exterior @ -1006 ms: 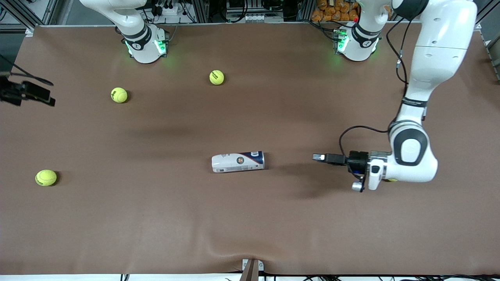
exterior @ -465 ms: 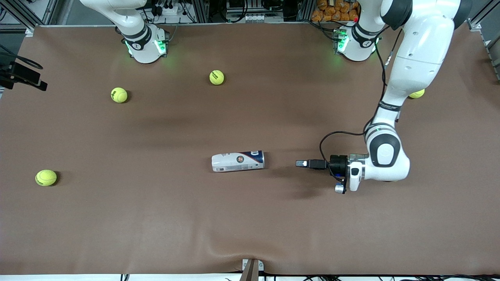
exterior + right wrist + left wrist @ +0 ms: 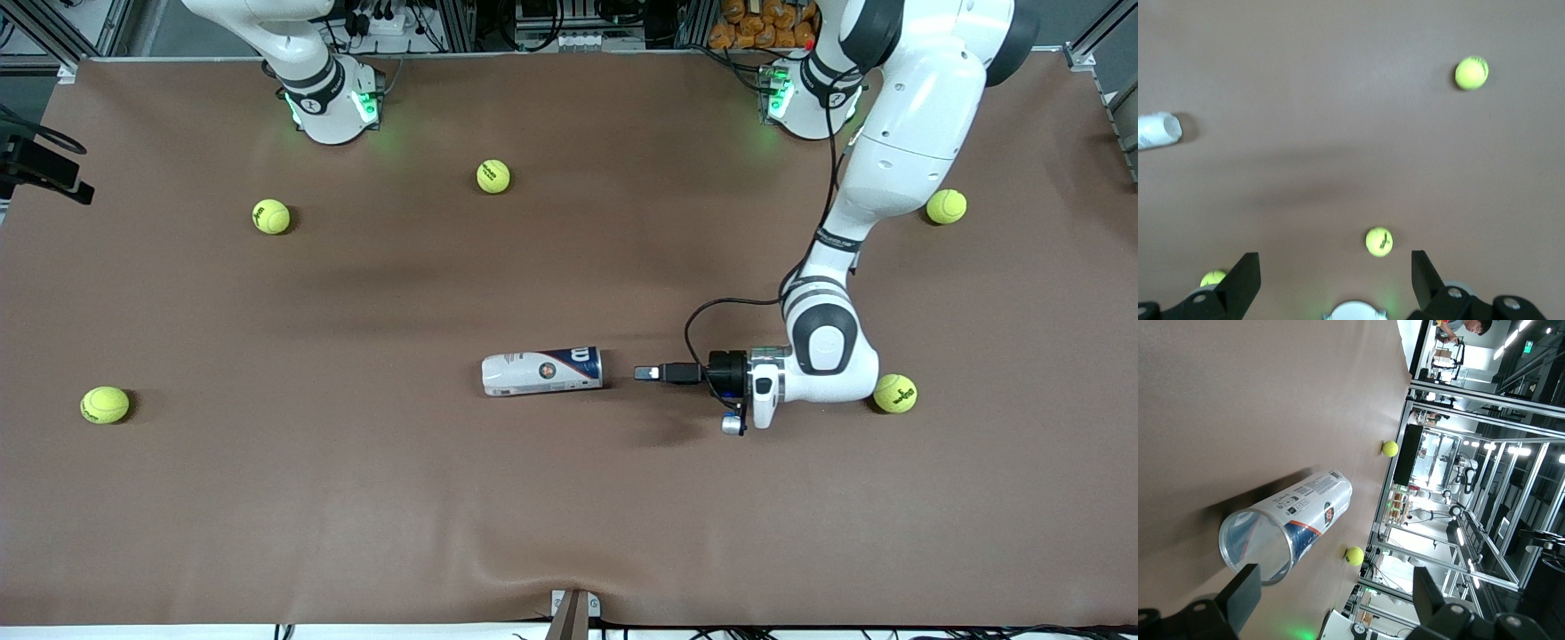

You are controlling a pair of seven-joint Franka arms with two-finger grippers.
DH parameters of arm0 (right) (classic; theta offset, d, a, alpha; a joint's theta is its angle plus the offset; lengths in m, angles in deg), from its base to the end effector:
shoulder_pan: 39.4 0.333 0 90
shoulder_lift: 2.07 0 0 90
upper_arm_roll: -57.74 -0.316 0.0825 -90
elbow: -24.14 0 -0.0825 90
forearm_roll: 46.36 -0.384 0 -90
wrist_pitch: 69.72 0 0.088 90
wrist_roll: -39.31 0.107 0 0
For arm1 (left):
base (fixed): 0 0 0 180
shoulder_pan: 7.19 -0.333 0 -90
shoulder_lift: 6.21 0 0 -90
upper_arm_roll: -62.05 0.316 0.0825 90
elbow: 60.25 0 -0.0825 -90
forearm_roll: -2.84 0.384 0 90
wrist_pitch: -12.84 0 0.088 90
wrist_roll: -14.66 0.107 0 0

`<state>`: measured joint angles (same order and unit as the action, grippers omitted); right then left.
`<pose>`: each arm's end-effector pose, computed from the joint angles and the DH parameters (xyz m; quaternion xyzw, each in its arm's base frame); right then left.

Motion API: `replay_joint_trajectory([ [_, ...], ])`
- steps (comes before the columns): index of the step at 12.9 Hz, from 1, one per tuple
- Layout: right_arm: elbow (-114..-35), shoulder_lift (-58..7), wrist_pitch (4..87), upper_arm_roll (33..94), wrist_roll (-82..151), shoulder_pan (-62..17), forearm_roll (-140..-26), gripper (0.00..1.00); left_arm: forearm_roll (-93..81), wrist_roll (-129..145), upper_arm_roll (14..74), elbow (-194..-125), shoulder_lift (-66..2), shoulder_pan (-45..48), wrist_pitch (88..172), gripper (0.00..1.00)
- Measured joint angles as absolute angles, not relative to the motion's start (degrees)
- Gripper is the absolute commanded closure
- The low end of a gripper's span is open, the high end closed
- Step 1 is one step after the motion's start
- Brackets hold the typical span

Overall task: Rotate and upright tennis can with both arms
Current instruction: 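Reach the left gripper to the can's open end and grasp it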

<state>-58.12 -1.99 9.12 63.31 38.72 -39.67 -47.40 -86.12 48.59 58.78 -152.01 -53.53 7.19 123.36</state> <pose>0.5303 -0.0521 0.6712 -0.9986 0.0443 0.0286 0.0106 0.6296 -0.2676 0.1626 0.7833 0.0681 -0.0931 0.6109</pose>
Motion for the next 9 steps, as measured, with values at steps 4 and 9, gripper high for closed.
replay_joint_trajectory([
  [4,-58.06,-1.99,11.04,63.05,38.70,-39.67,-47.23,0.00,-91.48,48.59,58.77,-152.61,-54.96,9.38,124.51,0.00],
  [9,-58.06,-1.99,10.91,62.13,38.70,-39.67,-45.08,0.00,-94.46,48.59,58.76,-152.66,-56.42,12.01,126.25,0.00],
])
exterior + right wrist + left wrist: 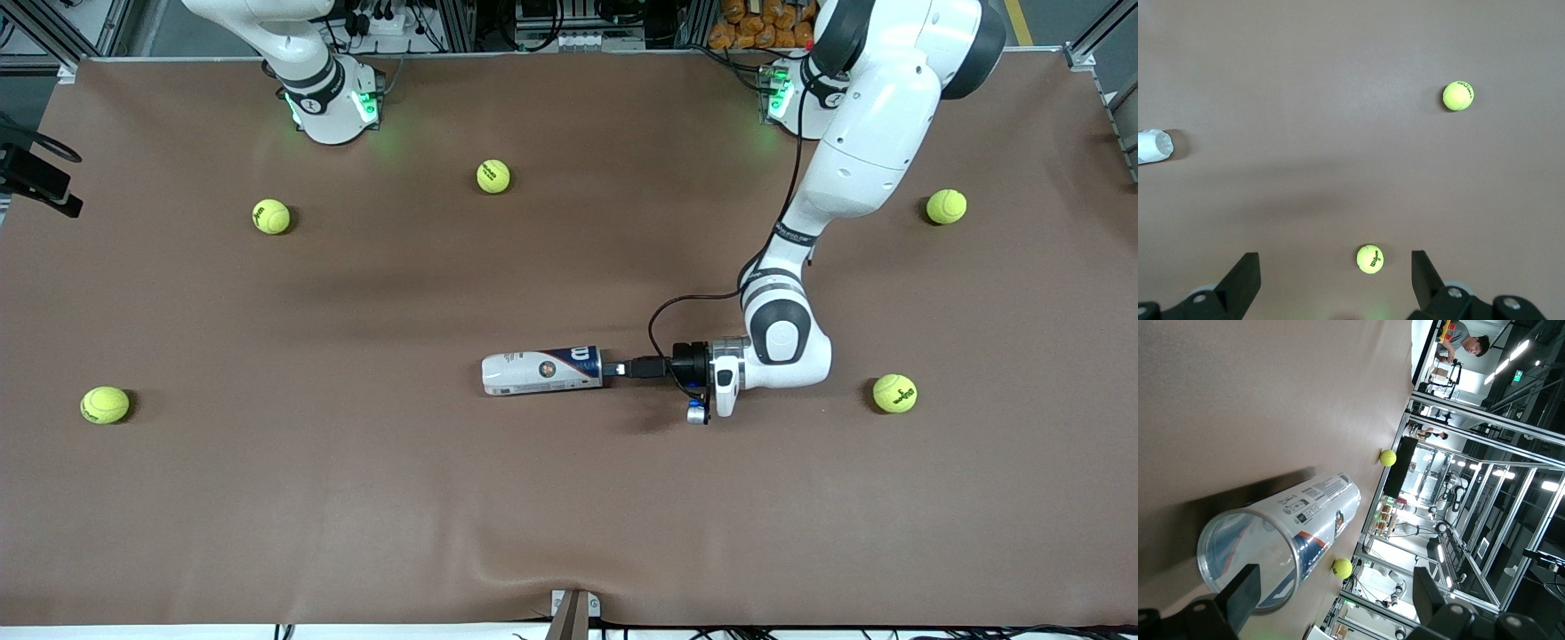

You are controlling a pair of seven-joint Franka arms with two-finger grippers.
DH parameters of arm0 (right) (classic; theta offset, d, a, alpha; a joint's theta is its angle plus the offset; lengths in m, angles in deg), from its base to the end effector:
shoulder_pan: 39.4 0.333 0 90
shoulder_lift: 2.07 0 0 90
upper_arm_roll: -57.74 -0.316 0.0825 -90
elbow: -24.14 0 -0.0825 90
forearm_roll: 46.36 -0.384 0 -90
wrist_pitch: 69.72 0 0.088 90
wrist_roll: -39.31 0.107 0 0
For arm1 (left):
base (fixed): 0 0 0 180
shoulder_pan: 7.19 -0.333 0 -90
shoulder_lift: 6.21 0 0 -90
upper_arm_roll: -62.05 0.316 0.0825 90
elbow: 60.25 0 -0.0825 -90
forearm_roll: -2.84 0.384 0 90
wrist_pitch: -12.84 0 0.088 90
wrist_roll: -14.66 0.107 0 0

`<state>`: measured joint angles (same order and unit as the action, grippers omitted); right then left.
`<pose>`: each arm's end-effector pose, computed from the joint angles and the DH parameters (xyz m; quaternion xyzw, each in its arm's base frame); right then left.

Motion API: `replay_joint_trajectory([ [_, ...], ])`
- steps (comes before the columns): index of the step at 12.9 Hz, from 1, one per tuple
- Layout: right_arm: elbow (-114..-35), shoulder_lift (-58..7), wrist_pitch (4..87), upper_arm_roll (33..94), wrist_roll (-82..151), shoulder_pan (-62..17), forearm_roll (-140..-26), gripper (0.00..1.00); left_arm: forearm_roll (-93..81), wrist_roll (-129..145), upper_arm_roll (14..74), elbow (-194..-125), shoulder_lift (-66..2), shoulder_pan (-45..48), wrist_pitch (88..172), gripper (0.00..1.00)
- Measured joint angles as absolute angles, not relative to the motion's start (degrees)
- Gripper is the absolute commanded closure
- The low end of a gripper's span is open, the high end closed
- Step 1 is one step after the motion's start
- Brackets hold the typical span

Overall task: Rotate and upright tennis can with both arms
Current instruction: 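Reach the left gripper to the can's open end and grasp it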

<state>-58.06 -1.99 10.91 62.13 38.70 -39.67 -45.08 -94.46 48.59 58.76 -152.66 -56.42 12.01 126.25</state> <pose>0.5343 -0.0463 0.6743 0.9992 -0.0370 -0.0135 0.0104 0.6034 -0.3125 0.1272 0.7673 0.1158 -0.1088 0.6213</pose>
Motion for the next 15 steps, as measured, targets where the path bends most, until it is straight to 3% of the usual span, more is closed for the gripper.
replay_joint_trajectory([
  [7,-58.27,-2.03,8.73,61.30,38.70,-39.66,-45.08,0.00,-96.63,48.59,58.76,-152.65,-57.82,13.45,126.26,0.00],
  [8,-58.30,-2.10,9.10,61.30,38.70,-39.66,-45.08,0.00,-96.63,48.59,58.76,-152.64,-57.98,13.58,126.26,0.05],
  [10,-58.32,-2.30,10.53,61.30,38.70,-39.66,-45.15,0.00,-96.63,49.45,58.76,-152.63,-58.58,13.66,126.26,0.23],
  [13,-58.67,-2.38,11.73,61.27,38.71,-39.66,-46.04,0.00,-97.04,51.16,58.76,-152.56,-59.16,13.73,126.26,0.58],
  [15,-59.17,-2.38,12.23,61.39,38.74,-39.67,-46.57,0.00,-97.10,51.18,58.75,-152.37,-59.16,14.10,126.26,0.66],
])
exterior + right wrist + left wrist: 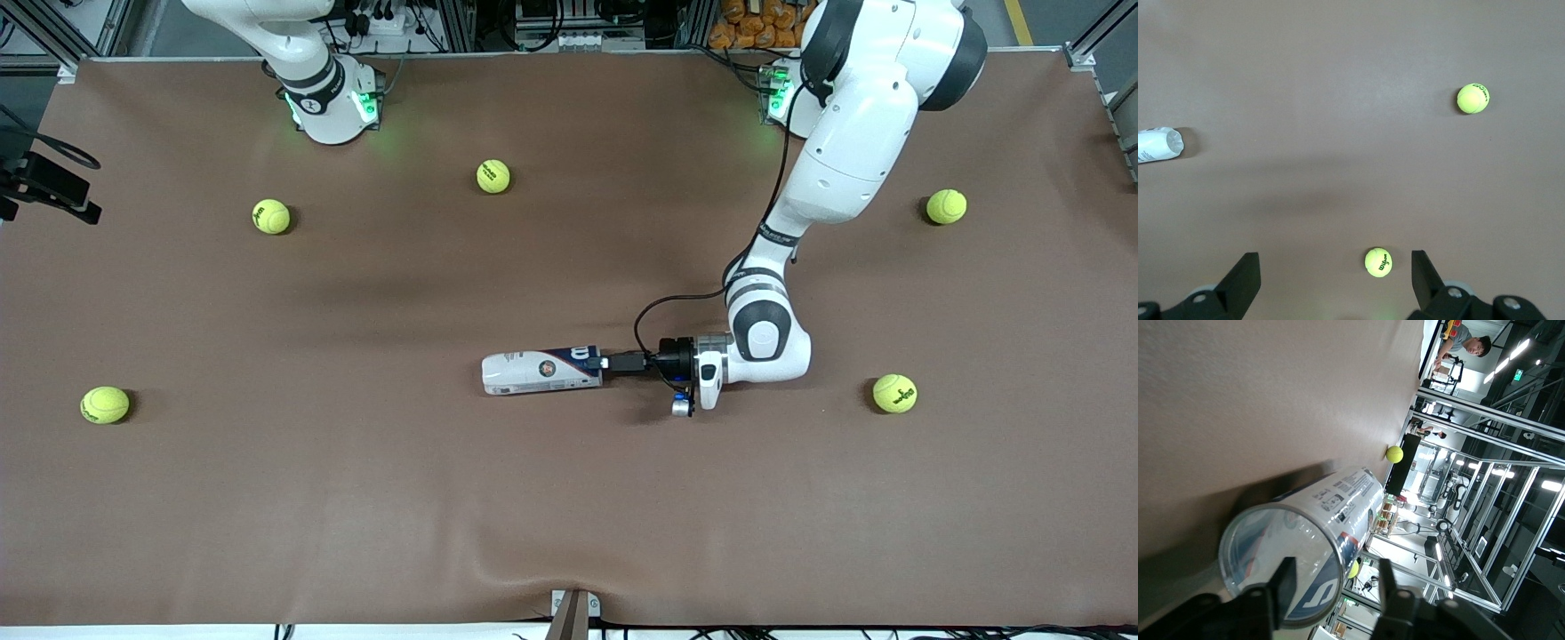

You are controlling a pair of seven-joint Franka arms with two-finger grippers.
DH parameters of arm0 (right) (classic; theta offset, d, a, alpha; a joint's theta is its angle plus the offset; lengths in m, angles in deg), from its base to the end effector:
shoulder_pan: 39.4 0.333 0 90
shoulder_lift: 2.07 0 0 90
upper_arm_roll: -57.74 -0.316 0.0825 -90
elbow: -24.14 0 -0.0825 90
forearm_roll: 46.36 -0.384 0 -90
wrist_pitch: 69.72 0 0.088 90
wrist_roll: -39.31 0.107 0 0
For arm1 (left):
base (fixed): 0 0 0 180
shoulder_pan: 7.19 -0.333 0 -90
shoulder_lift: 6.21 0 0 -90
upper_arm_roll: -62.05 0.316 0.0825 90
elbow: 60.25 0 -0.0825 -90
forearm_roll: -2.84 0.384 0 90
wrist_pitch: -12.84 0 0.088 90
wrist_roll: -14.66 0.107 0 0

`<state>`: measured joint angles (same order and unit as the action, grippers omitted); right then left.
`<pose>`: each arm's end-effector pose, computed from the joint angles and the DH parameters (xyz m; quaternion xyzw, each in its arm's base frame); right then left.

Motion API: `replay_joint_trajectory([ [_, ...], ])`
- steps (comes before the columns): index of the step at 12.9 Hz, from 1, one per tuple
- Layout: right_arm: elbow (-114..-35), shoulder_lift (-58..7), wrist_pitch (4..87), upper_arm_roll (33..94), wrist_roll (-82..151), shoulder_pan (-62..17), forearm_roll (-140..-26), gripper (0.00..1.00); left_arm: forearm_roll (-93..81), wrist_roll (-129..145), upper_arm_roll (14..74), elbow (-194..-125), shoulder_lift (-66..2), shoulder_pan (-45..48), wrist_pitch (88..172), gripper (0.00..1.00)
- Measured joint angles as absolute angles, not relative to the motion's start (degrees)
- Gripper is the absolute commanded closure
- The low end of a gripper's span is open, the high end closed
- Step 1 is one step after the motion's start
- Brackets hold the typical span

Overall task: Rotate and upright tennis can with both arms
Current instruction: 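Lift the can with the left gripper and rotate it upright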

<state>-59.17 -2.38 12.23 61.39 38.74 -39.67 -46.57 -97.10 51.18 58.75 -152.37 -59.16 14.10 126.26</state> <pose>0.5403 -0.0365 0.6637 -0.9995 0.0290 0.0145 0.0022 0.5858 -0.3316 0.0988 0.7638 0.1145 -0.1150 0.6247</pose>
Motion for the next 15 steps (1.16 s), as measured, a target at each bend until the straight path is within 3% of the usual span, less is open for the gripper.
replay_joint_trajectory([
  [3,-59.37,-2.38,12.21,61.51,38.76,-39.69,-46.80,0.00,-97.14,51.19,58.75,-152.24,-59.16,14.29,126.27,1.00],
  [11,-59.38,-2.39,12.19,61.88,38.76,-39.71,-46.84,0.00,-97.18,51.29,58.76,-149.93,-58.66,14.06,126.11,1.00],
  [15,-59.38,-2.39,12.19,61.90,38.76,-39.71,-46.88,0.00,-97.17,44.42,57.93,-148.06,-54.67,14.04,125.93,1.00],
])
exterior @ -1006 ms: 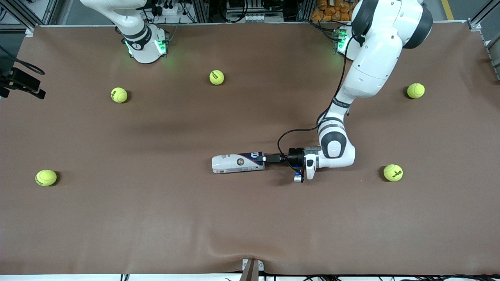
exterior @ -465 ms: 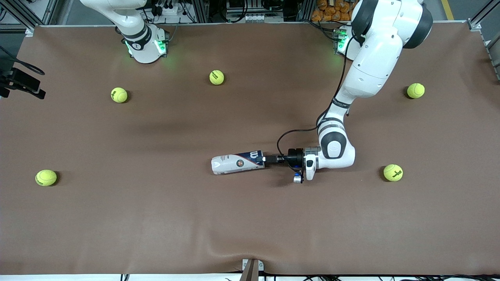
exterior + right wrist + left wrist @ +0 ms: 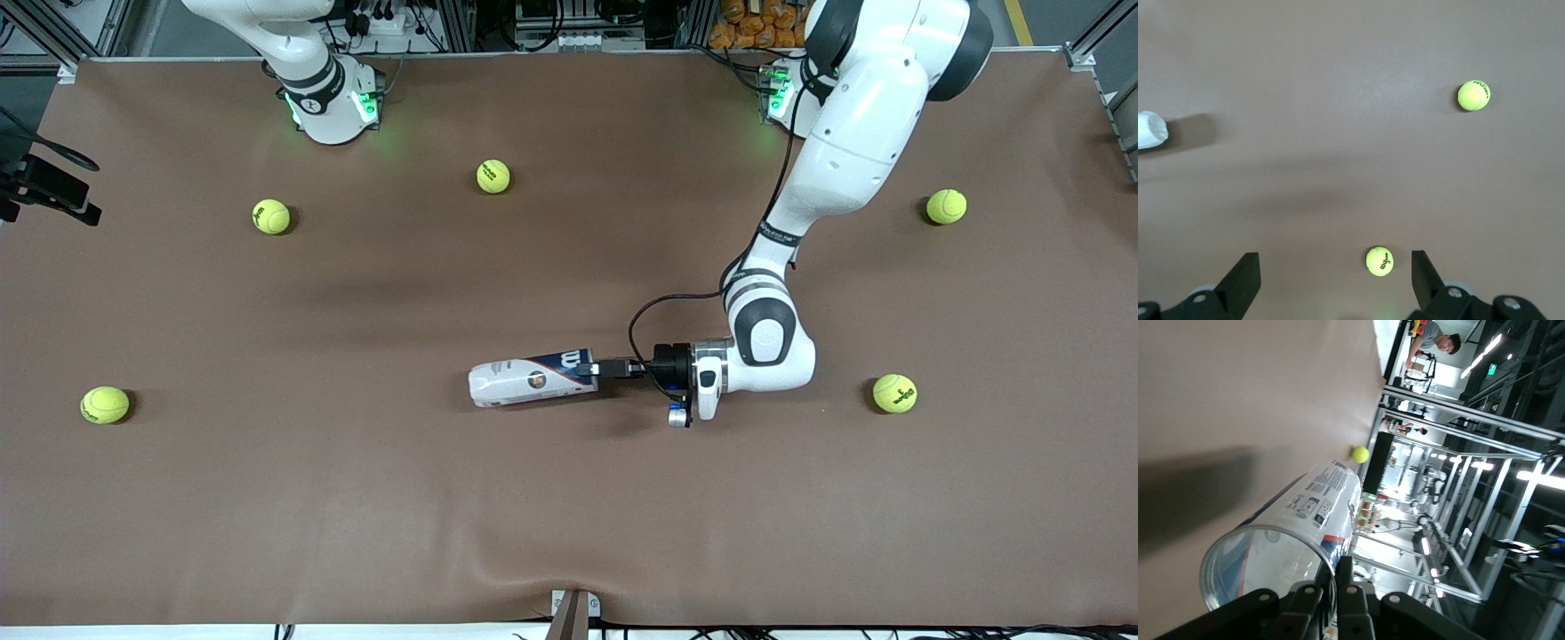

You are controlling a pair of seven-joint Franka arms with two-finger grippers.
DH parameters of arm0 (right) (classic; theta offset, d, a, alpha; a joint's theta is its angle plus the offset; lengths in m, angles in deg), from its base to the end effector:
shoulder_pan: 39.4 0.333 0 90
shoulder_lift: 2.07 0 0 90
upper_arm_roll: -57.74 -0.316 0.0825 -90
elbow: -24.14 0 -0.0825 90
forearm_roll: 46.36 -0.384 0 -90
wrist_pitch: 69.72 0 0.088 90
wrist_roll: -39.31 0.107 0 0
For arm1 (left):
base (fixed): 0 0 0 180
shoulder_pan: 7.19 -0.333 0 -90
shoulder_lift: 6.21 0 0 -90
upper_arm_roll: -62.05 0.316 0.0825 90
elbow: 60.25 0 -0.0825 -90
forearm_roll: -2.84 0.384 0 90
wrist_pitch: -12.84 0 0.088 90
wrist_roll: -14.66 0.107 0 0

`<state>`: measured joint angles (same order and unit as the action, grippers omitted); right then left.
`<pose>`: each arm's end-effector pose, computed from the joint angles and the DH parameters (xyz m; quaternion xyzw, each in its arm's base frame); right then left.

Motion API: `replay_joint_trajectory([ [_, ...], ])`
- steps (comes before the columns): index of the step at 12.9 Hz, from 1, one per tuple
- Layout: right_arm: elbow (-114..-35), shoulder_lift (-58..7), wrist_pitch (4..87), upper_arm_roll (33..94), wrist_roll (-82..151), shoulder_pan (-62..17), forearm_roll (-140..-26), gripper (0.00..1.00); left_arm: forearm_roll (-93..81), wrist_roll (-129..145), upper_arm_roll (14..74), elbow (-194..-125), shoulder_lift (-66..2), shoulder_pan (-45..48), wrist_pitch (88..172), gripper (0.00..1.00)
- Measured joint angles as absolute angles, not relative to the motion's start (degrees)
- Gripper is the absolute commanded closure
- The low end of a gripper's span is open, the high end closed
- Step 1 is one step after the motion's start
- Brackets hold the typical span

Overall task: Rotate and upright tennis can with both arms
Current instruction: 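Lift the can with the left gripper and rotate it upright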

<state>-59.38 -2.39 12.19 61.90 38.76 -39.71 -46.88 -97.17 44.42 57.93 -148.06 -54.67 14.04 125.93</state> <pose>0.5400 -0.0410 0.6619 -0.9993 0.0336 0.0166 0.0050 0.6195 -0.3531 0.1837 0.7416 0.1085 -0.1075 0.6533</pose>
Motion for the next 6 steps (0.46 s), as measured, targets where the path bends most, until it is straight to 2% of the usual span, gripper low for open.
replay_joint_trajectory([
  [6,-59.38,-2.39,12.19,61.89,38.75,-39.71,-46.92,0.00,-88.55,23.12,57.73,-145.79,-47.31,14.34,125.99,1.00],
])
